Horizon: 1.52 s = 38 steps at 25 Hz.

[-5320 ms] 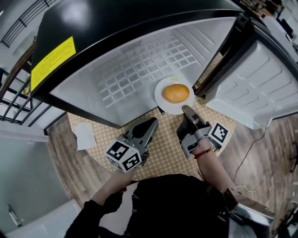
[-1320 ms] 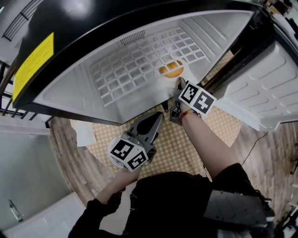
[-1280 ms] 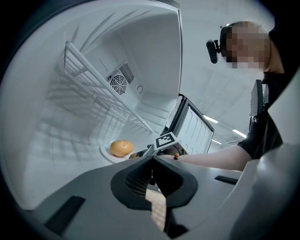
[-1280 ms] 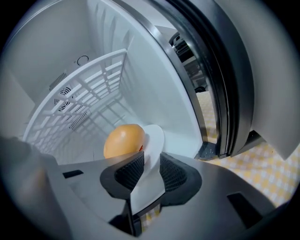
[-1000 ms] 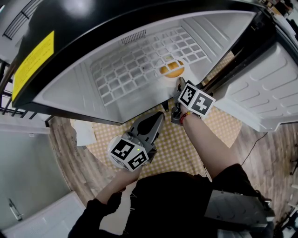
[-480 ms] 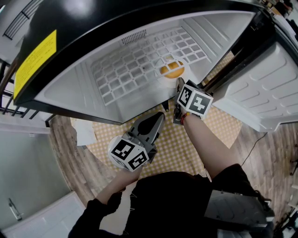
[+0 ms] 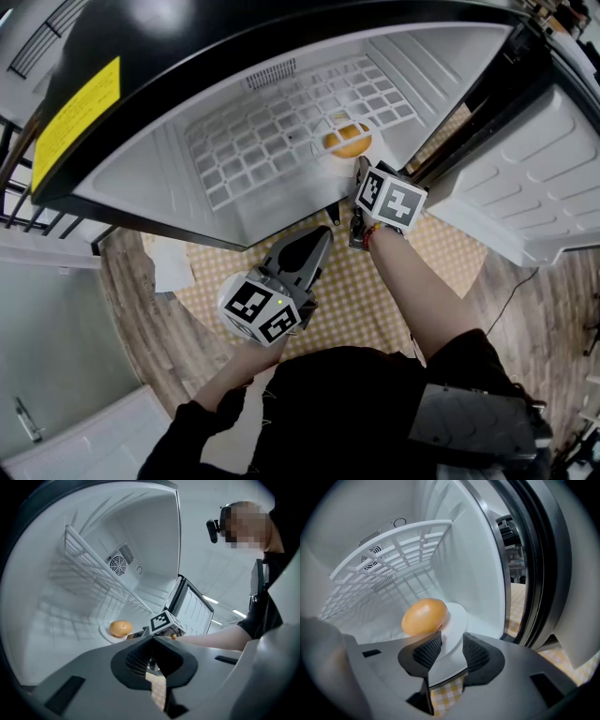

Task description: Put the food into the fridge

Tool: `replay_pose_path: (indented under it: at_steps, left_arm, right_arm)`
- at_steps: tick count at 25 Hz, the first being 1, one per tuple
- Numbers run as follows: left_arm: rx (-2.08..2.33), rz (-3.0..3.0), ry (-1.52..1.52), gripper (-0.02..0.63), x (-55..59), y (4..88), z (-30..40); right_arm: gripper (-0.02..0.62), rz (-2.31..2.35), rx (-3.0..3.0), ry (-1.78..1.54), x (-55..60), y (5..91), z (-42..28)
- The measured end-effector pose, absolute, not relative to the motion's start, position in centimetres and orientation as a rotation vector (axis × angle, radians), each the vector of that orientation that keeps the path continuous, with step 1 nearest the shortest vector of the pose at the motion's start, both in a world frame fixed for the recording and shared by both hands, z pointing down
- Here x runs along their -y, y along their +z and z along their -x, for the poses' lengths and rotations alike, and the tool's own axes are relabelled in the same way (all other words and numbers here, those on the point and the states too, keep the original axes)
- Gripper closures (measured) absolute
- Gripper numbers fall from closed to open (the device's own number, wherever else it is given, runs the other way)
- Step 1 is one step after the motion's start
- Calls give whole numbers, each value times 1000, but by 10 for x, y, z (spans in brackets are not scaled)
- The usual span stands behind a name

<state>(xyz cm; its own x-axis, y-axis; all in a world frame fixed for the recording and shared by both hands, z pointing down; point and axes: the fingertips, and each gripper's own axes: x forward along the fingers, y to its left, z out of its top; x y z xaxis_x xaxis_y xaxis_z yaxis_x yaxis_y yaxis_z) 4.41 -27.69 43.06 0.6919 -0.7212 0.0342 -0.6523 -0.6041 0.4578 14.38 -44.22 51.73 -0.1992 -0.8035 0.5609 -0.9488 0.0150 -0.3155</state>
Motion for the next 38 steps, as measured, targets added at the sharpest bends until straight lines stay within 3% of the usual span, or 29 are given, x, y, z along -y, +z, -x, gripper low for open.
replay_pose_path:
  at_steps: [38]
  left_arm:
    - [1126, -2468, -264, 594, 264, 408, -14]
  right_arm:
    - [425, -1850, 1914, 844, 442, 515, -148]
